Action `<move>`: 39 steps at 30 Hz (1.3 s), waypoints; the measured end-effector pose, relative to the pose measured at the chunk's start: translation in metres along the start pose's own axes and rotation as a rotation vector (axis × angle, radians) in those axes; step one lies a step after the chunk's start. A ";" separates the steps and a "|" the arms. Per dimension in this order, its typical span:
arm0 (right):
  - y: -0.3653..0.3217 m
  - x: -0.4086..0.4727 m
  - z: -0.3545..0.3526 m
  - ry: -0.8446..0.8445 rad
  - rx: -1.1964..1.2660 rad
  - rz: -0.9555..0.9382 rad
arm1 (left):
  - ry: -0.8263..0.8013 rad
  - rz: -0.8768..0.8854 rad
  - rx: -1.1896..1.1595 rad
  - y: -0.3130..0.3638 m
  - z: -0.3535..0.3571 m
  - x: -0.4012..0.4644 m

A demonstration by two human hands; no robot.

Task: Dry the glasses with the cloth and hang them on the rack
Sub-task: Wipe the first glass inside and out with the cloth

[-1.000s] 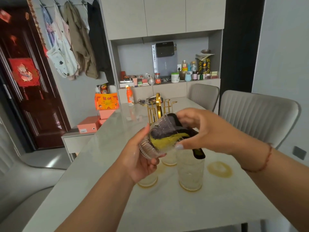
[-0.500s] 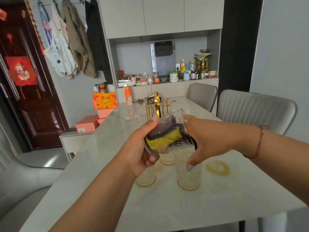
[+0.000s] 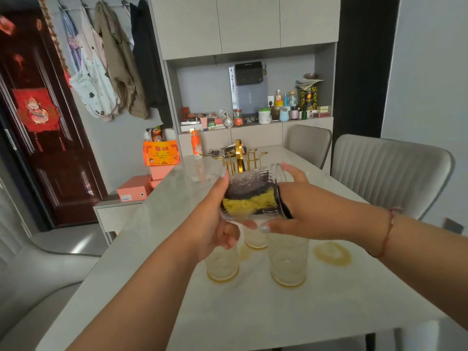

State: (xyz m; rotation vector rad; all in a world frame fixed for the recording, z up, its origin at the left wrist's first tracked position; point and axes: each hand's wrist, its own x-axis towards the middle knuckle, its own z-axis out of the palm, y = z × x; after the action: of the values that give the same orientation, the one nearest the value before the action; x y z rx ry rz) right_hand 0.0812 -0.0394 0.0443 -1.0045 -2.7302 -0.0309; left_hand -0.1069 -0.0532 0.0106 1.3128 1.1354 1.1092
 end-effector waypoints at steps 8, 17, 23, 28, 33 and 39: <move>0.008 0.004 -0.002 -0.099 1.020 -0.063 | -0.064 0.316 -0.035 -0.012 -0.011 0.010; -0.003 0.007 0.005 0.013 0.162 -0.026 | -0.083 0.102 -0.156 0.001 -0.015 0.012; 0.012 0.016 0.002 -0.132 1.037 0.039 | -0.144 0.257 -0.136 -0.005 -0.024 0.021; 0.008 0.018 0.012 0.082 0.123 0.026 | -0.105 0.013 -0.124 0.006 -0.021 0.017; 0.014 0.024 0.016 0.001 0.551 -0.012 | -0.077 0.073 -0.129 0.001 -0.019 0.026; 0.024 0.020 0.018 -0.066 1.094 0.063 | -0.127 0.196 -0.088 -0.006 -0.026 0.031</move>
State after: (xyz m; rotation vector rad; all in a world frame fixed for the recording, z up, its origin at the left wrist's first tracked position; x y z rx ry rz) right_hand 0.0780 -0.0066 0.0303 -0.7105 -2.1634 1.3350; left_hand -0.1289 -0.0192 0.0059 1.4265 0.8695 1.1853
